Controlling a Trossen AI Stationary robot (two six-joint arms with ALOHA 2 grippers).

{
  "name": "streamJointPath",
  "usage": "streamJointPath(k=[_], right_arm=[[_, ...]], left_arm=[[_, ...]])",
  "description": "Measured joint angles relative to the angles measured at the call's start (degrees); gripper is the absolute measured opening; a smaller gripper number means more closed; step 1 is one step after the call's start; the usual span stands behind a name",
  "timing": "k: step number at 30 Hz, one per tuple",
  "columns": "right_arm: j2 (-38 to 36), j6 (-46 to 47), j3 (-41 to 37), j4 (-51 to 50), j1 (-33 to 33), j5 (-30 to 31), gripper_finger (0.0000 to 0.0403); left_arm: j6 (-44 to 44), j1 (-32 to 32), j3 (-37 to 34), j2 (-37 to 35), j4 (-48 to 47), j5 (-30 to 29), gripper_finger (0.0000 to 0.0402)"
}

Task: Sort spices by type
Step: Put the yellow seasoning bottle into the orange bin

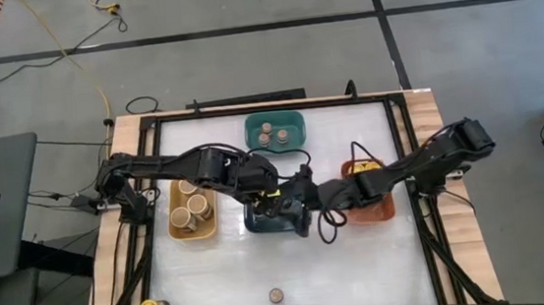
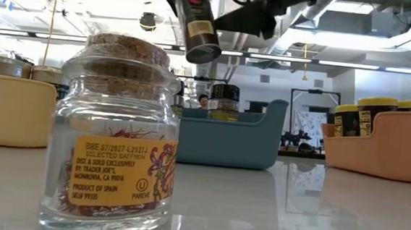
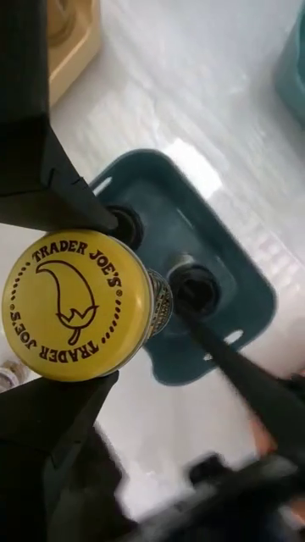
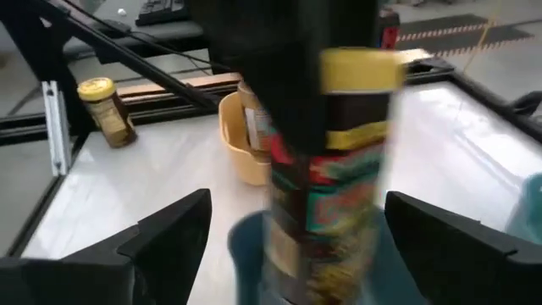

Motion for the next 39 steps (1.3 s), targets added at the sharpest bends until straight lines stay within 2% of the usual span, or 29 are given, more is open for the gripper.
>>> streamJointPath(k=[10,16,24,32,35,39], right_arm=[[4.6,3.5,2.9,0.1,-0.4,-0.9,0.0377],[4.7,3.7,3.1,-2.4,-1.8,1.7,0.0359],[4.7,3.7,3.1,-2.9,-2.6,1.7,0.035],[4.7,3.1,3.1,-2.4,-2.6,1.7,0.0348],[4.7,3.1,3.1,-2.4,-2.6,1.7,0.0331],[4.7,3.1,3.1,-2.6,-2.6,1.7,0.0279]], left_arm=[[2.8,0.7,0.0,0.0,-0.9,-0.2,0.0235],[4.1,0.8,0.0,0.0,0.6,-0.3,0.0235],[4.9,1.5,0.0,0.0,0.1,0.0,0.0235],[7.4,2.7,0.0,0.0,4.0,2.8,0.0235],[7.4,3.2,0.0,0.0,3.6,2.9,0.0235],[7.4,3.7,0.0,0.0,3.6,3.0,0.0235]])
